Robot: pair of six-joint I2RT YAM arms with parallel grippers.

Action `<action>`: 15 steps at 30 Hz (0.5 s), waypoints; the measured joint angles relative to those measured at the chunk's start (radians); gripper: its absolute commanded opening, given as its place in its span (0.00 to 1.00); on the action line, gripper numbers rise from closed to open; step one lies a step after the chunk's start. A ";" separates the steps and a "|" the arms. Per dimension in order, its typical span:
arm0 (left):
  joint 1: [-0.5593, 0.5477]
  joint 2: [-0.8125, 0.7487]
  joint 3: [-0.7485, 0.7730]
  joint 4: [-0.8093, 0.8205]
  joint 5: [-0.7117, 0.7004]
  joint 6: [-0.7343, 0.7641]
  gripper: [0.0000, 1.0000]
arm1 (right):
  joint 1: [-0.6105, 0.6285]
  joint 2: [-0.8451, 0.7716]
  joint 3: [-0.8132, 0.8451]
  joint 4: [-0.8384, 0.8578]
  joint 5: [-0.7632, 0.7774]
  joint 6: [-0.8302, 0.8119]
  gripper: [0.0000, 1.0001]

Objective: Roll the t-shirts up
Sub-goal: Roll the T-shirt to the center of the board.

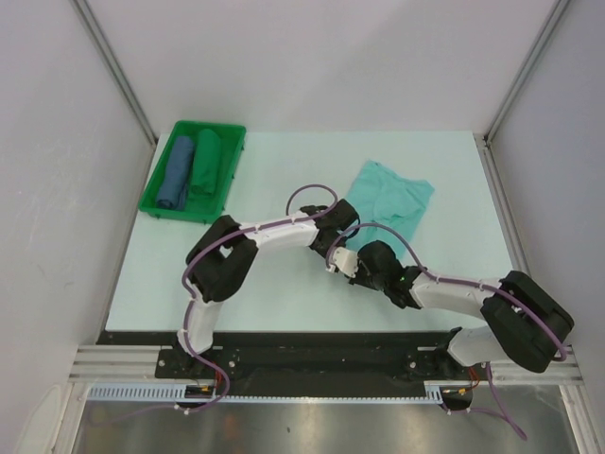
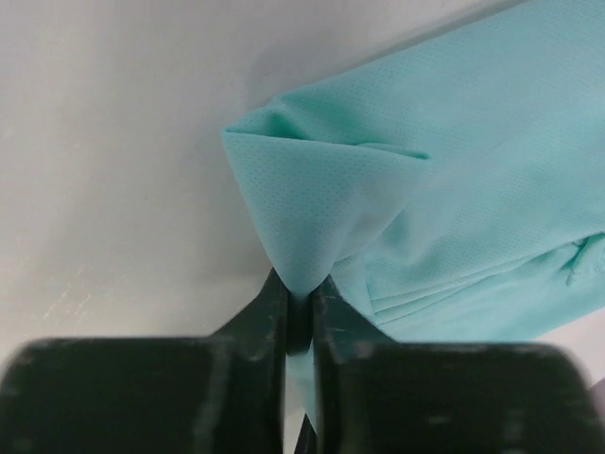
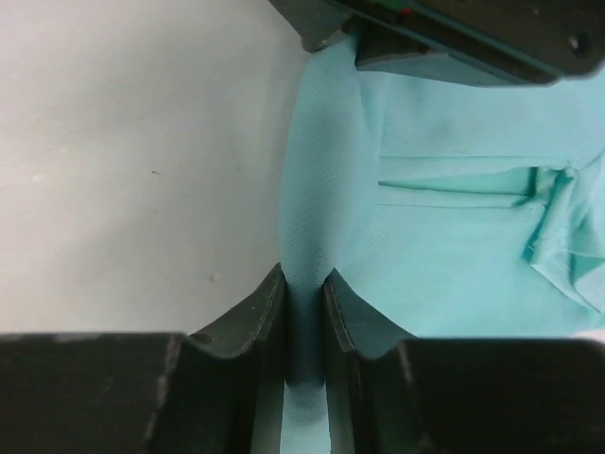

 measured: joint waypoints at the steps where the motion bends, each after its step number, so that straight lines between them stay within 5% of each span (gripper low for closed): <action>1: 0.003 -0.005 -0.013 0.018 0.006 0.007 0.40 | -0.011 -0.003 0.000 -0.007 -0.019 0.004 0.20; 6: 0.021 -0.095 -0.162 0.190 0.024 0.058 0.80 | -0.135 -0.020 0.048 -0.103 -0.209 0.035 0.18; 9: 0.038 -0.169 -0.261 0.272 0.023 0.097 0.91 | -0.229 -0.018 0.092 -0.172 -0.340 0.054 0.17; 15: 0.063 -0.294 -0.397 0.428 -0.008 0.169 0.90 | -0.398 0.092 0.220 -0.326 -0.632 0.072 0.17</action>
